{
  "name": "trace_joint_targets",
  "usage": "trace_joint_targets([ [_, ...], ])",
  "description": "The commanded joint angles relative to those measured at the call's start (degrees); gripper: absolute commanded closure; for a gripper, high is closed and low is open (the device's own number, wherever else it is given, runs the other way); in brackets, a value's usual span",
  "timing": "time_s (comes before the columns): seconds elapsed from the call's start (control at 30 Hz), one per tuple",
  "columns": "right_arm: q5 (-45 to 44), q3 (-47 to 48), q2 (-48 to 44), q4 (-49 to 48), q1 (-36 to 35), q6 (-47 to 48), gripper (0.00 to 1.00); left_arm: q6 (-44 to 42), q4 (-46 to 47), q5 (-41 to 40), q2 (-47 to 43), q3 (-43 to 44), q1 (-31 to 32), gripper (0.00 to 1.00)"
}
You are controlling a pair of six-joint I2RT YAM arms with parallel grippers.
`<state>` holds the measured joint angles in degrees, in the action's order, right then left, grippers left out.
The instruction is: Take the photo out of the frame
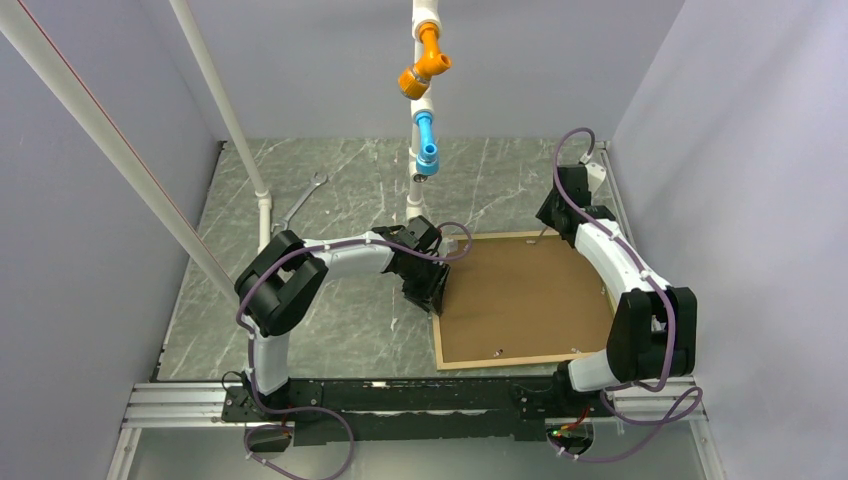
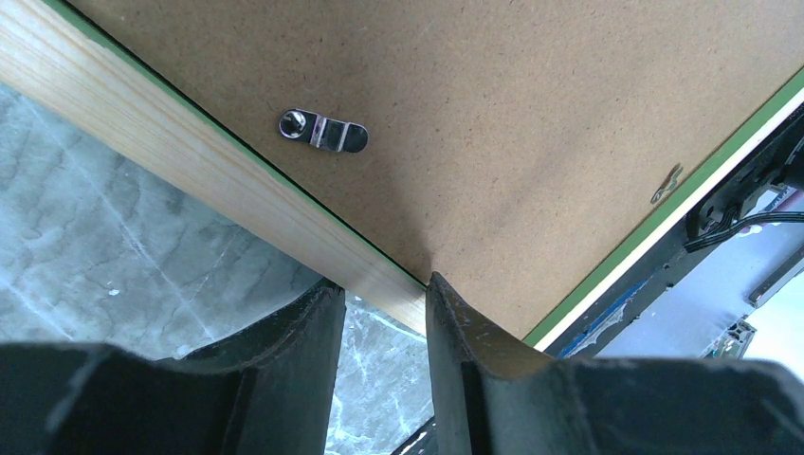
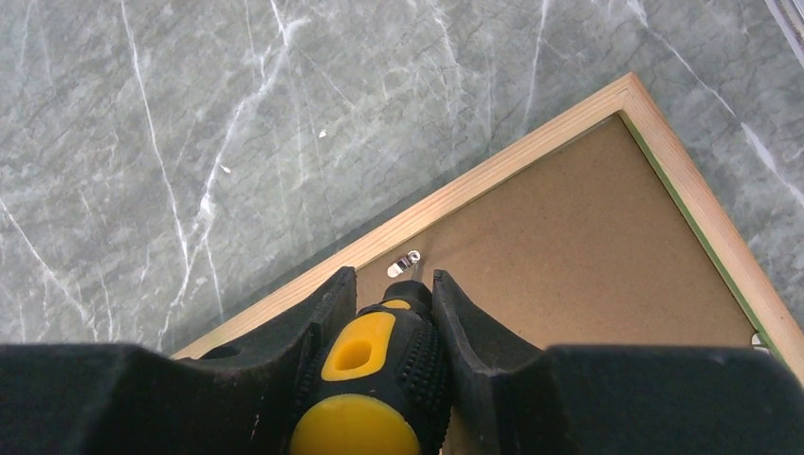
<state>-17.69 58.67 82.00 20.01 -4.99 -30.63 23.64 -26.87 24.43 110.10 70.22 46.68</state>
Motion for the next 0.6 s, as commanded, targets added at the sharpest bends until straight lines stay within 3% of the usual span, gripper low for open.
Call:
trace_joint_targets([
  [0.0, -1.6, 3.0, -0.9, -0.7, 0.0, -0.2, 1.0, -1.0, 2.3, -0.3, -0.8, -0.9, 0.1, 0.58],
  [0.17, -3.2, 4.5, -0.7, 1.7, 0.0, -0.6, 1.0, -1.1, 2.0, -0.6, -0.9, -0.9, 0.1, 0.58],
  [0.57, 1.6, 2.5, 0.9, -3.8, -0.1, -0.8, 1.0, -1.0, 2.2, -0.3, -0.8, -0.9, 0.1, 0.58],
])
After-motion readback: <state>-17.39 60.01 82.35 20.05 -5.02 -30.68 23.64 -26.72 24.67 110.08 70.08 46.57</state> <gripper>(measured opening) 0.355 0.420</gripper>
